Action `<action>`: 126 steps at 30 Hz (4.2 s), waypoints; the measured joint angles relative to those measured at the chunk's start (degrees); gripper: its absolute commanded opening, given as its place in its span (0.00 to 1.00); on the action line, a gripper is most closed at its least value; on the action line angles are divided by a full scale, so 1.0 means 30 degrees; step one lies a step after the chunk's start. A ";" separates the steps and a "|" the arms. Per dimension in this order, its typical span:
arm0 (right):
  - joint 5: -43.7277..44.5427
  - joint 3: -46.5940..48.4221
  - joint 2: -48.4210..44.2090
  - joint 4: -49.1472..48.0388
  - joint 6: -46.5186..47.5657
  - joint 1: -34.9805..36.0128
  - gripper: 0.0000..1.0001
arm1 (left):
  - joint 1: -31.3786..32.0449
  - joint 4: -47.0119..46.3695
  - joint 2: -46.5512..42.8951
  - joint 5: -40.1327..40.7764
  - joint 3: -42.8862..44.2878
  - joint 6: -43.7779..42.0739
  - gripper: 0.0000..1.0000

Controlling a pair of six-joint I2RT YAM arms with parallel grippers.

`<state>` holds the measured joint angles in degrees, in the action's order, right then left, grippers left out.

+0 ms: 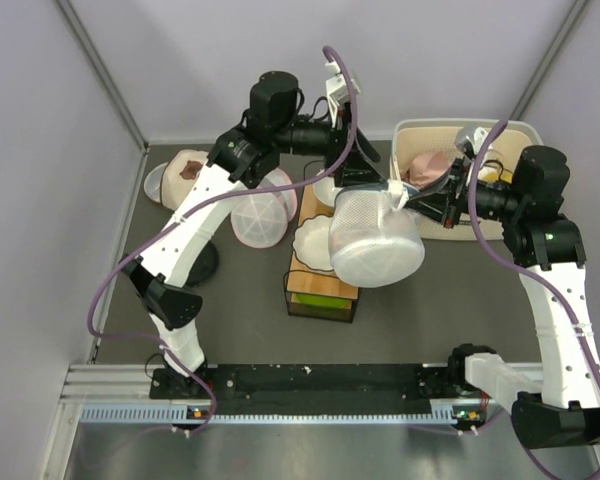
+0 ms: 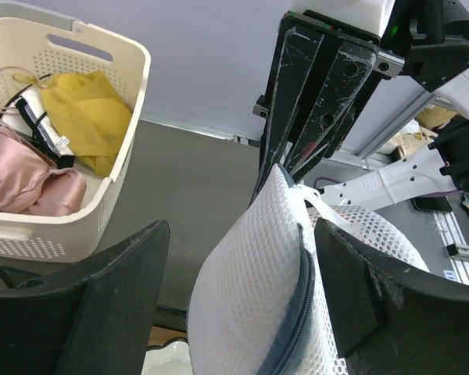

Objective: Unzip the laundry bag and remove the bra

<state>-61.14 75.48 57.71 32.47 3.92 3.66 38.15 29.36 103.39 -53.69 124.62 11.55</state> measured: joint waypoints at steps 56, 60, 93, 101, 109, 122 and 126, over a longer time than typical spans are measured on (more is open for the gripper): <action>1.1220 0.5246 0.0029 0.0896 -0.7548 0.0036 0.50 | 0.2047 -1.6021 -0.2324 1.3136 -0.8240 -0.7708 0.00; 1.1220 0.5231 0.1501 0.0692 -0.9049 0.0036 0.33 | 0.2069 -1.6174 -0.2076 1.2903 -0.9209 -0.7898 0.00; 1.2728 0.3082 0.2011 -0.4320 -1.2721 0.2703 0.39 | 0.2914 -1.6189 -0.2076 1.2189 -0.9595 -0.7329 0.00; 1.3027 0.3082 0.2106 -0.4350 -1.2582 0.2703 0.39 | 0.2929 -1.6021 -0.2076 1.2123 -0.9595 -0.7329 0.00; 1.3019 0.3082 0.2514 -0.4342 -1.2196 0.2703 0.32 | 0.2929 -1.5897 -0.2076 1.2123 -0.9595 -0.7337 0.00; 1.4163 0.3126 0.2747 -0.3228 -1.0630 0.2710 0.04 | 0.2943 -1.5613 -0.2076 1.1912 -0.9595 -0.7359 0.00; 1.4222 0.3133 0.2739 -0.3031 -1.0469 0.2747 0.00 | 0.2965 -1.5409 -0.2084 1.1846 -0.9595 -0.7395 0.00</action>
<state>-18.48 84.88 65.93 23.38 -27.49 11.90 47.05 -16.86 97.14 -18.15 95.83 -10.63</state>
